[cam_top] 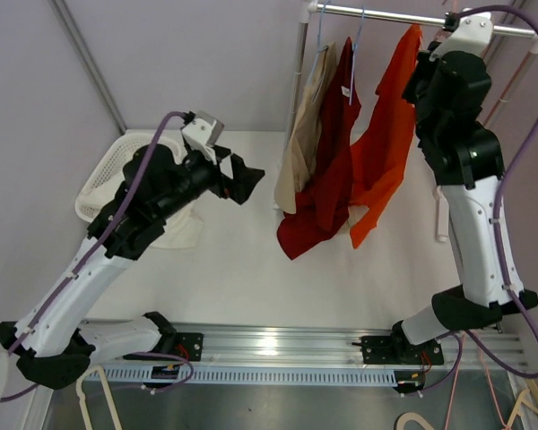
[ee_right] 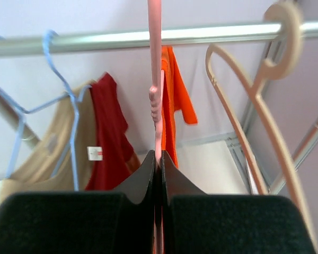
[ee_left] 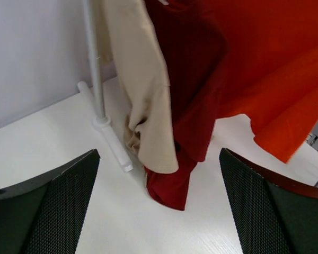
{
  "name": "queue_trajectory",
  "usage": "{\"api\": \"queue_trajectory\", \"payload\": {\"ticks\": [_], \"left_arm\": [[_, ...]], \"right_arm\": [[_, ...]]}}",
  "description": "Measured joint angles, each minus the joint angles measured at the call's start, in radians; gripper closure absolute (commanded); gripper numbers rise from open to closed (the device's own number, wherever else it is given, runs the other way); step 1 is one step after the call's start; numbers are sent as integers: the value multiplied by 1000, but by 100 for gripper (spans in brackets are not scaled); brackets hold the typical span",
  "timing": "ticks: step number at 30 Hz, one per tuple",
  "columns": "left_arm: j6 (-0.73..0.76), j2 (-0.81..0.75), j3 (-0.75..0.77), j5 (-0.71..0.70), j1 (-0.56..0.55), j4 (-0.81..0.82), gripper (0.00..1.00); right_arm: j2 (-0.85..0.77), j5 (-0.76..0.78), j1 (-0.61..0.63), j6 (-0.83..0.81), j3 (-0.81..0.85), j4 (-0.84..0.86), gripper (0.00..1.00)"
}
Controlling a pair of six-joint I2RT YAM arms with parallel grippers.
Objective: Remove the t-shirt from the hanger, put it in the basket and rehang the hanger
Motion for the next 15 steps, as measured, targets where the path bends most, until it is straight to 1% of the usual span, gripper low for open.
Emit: {"api": "queue_trajectory", "payload": {"ticks": [2, 5, 7, 12, 13, 15], "left_arm": [[31, 5, 0, -61, -112, 21, 0], [57, 7, -22, -122, -230, 84, 1], [65, 7, -51, -143, -284, 127, 0], [79, 30, -114, -209, -407, 241, 0], [96, 42, -124, -239, -456, 284, 0], [178, 73, -158, -295, -573, 404, 0]], "right_arm": [[-45, -8, 8, 6, 6, -9, 100], [-109, -19, 8, 39, 5, -55, 100], [-150, -27, 8, 74, -18, -83, 100], [-233, -59, 8, 157, -132, -148, 100], [-234, -63, 8, 175, -142, -166, 100], [-227, -71, 8, 215, -151, -196, 100]]}}
